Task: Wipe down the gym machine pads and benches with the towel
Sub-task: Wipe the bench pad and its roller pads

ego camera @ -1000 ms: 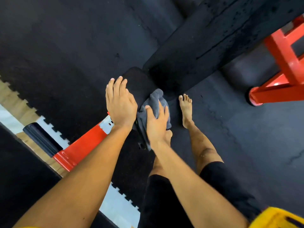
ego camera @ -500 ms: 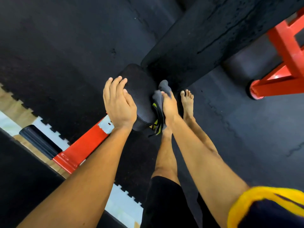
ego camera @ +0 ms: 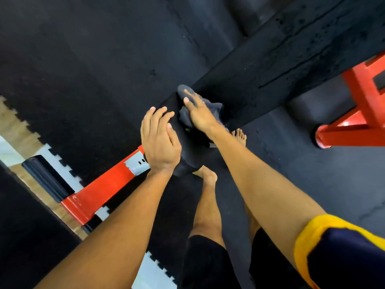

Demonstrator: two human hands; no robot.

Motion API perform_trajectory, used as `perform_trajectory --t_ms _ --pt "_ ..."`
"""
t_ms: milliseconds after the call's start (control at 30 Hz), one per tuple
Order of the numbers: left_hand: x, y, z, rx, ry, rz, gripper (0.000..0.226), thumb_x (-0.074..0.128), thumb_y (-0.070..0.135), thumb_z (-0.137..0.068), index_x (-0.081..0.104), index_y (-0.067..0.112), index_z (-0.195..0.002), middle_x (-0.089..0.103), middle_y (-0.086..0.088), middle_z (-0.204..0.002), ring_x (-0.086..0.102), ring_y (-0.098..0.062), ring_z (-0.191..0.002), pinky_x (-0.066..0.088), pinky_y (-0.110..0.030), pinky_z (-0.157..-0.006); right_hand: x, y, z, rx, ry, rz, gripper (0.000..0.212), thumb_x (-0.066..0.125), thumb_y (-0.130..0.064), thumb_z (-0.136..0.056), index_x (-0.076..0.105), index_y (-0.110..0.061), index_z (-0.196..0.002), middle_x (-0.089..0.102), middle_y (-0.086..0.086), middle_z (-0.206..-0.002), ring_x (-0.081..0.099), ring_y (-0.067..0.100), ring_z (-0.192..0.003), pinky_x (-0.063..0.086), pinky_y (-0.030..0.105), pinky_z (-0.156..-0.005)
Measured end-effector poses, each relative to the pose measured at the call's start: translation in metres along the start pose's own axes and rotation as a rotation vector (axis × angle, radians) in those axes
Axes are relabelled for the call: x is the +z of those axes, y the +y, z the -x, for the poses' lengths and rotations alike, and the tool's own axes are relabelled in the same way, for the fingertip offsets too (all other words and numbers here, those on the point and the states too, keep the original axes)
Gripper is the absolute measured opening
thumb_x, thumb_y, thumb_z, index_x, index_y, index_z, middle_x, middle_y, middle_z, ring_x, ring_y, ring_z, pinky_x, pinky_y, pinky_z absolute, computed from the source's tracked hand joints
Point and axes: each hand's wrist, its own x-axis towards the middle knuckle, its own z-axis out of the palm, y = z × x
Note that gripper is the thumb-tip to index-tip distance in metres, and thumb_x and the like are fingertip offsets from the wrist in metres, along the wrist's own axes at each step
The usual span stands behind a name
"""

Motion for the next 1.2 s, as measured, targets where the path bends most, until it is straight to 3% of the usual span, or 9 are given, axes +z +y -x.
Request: perform_trajectory --t_ms 167,267,333,433,700,867,967,1033,1200 --pt "-0.003 0.001 0.000 0.012 0.003 0.026 0.034 0.043 0.007 -0.101 0.068 0.006 -0.125 0.063 -0.008 -0.136 0.046 -0.031 -0.140 0.035 -0.046 -0.117 0.000 0.024 0.090 -0.288 -0.065 0.027 0.048 0.048 -0.052 -0.105 0.022 -0.069 -0.142 0.008 -0.018 -0.170 0.004 0.013 -0.159 0.006 0.047 -0.129" --pt "-0.002 0.000 0.000 0.013 0.001 0.039 0.035 0.042 0.006 -0.100 0.068 0.006 -0.124 0.064 -0.008 -0.134 0.047 -0.031 -0.139 0.036 -0.048 -0.116 -0.007 0.038 0.059 -0.175 -0.040 0.159 0.068 0.048 -0.067 -0.097 0.018 -0.055 -0.157 0.000 -0.009 -0.173 -0.001 0.016 -0.159 0.007 0.046 -0.129" --pt "-0.003 0.000 0.000 0.008 -0.003 0.050 0.036 0.042 0.007 -0.098 0.069 0.006 -0.123 0.064 -0.008 -0.134 0.047 -0.031 -0.139 0.036 -0.048 -0.117 -0.009 0.024 0.016 -0.066 -0.041 0.130 0.074 0.049 -0.065 -0.099 0.019 -0.041 -0.162 0.009 -0.004 -0.173 0.001 0.018 -0.160 0.006 0.051 -0.129" --pt "-0.005 0.002 0.000 0.002 -0.015 0.051 0.036 0.041 0.008 -0.099 0.069 0.006 -0.121 0.064 -0.007 -0.133 0.047 -0.030 -0.139 0.034 -0.044 -0.119 -0.008 -0.015 -0.031 -0.074 -0.069 0.086 0.054 0.046 -0.045 -0.107 0.039 -0.026 -0.157 0.033 -0.001 -0.165 0.023 0.020 -0.155 0.015 0.046 -0.127" --pt "-0.004 -0.001 0.000 -0.019 0.013 0.120 0.035 0.038 0.014 -0.101 0.070 0.004 -0.110 0.065 -0.011 -0.130 0.050 -0.030 -0.136 0.038 -0.048 -0.114 -0.005 -0.047 -0.011 -0.409 -0.336 0.443 0.042 0.047 -0.055 -0.099 0.061 -0.039 -0.135 0.054 -0.018 -0.147 0.035 0.010 -0.147 0.017 0.041 -0.123" --pt "-0.003 -0.005 -0.005 -0.009 0.028 0.145 0.035 0.039 0.013 -0.099 0.071 0.006 -0.111 0.067 -0.007 -0.128 0.050 -0.029 -0.136 0.038 -0.046 -0.115 -0.003 -0.057 -0.065 -0.110 -0.316 0.411 0.049 0.058 -0.053 -0.097 0.068 -0.017 -0.128 0.064 0.005 -0.135 0.055 0.020 -0.127 0.036 0.034 -0.115" --pt "-0.004 -0.003 -0.003 -0.004 0.024 0.148 0.036 0.038 0.013 -0.100 0.071 0.005 -0.111 0.067 -0.008 -0.127 0.051 -0.031 -0.136 0.039 -0.048 -0.113 -0.003 -0.043 -0.092 0.050 -0.255 0.321 0.051 0.059 -0.066 -0.076 0.073 -0.030 -0.110 0.068 0.001 -0.126 0.061 0.023 -0.119 0.043 0.047 -0.113" --pt "-0.007 -0.003 -0.004 -0.011 0.022 0.147 0.036 0.038 0.013 -0.100 0.071 0.004 -0.111 0.067 -0.009 -0.128 0.051 -0.031 -0.136 0.038 -0.047 -0.114 0.002 -0.052 -0.071 -0.025 -0.230 0.423 0.061 0.046 -0.070 -0.073 0.071 -0.034 -0.115 0.065 -0.003 -0.132 0.054 0.025 -0.128 0.039 0.046 -0.113" --pt "-0.009 0.003 -0.003 -0.047 0.018 0.091 0.034 0.040 0.011 -0.100 0.071 0.002 -0.107 0.067 -0.013 -0.128 0.051 -0.030 -0.135 0.029 -0.036 -0.121 0.002 -0.050 -0.015 -0.385 -0.297 0.442 0.033 0.049 -0.058 -0.095 0.067 -0.047 -0.120 0.060 -0.018 -0.136 0.041 0.013 -0.138 0.025 0.047 -0.121"
